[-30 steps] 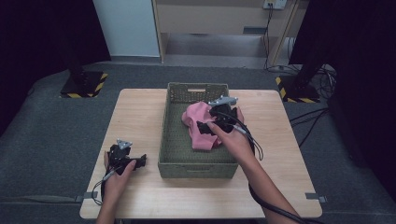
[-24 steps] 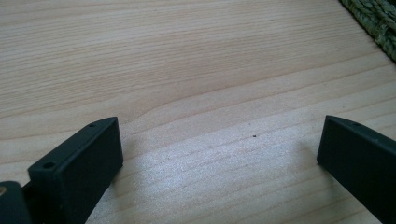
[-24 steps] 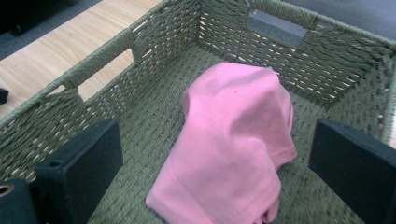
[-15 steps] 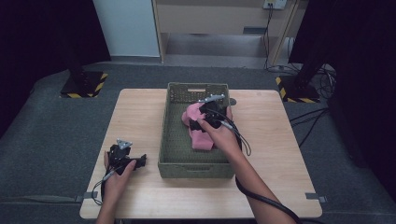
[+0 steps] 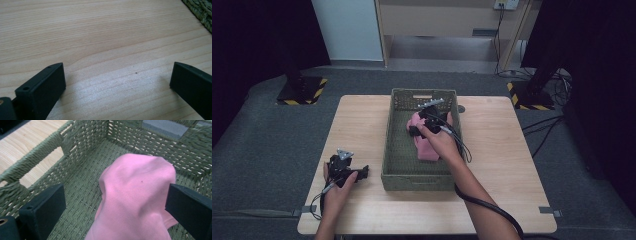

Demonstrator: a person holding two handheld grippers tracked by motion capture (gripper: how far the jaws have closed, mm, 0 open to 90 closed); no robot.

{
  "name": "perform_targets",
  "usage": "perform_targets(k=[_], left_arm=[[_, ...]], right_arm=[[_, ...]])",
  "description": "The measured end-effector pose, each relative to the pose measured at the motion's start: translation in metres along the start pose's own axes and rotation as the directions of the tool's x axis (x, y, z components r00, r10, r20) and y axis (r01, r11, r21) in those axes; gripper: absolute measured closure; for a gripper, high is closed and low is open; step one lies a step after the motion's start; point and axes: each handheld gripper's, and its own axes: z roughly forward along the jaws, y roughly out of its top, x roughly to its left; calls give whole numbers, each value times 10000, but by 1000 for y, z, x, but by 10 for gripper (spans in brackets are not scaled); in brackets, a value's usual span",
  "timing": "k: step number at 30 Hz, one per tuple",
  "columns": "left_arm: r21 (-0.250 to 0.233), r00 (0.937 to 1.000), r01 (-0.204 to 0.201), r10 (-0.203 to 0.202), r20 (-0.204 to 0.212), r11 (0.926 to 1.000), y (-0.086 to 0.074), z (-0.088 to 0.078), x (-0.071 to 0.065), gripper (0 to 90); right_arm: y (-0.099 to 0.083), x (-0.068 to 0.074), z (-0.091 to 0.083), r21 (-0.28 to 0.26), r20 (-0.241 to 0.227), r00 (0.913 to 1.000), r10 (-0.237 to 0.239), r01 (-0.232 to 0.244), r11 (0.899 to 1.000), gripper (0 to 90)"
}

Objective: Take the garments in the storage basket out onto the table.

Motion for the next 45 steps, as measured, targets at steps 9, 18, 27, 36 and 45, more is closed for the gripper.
perform_targets(k=[9,18,27,36,45], left_arm=[[-2,10000,1,-1,-1,10000,0,0,0,0],[-1,10000,-1,1,0,10000,0,0,0,0],[0,10000,-2,2,-2,10000,0,0,0,0],[0,10000,-2,2,-2,10000,0,0,0,0],[-1,10000,-2,2,-3,10000,0,0,0,0]], right_arm=[[-2,-6,20,367,196,9997,168,-175,9992,32],[-8,-11,33,597,211,9992,333,-345,9976,35],[-11,-15,43,868,289,9988,403,-427,9953,34],[-13,-18,54,1108,274,9984,485,-513,9925,34],[-17,-18,67,1353,266,9982,543,-574,9891,30]])
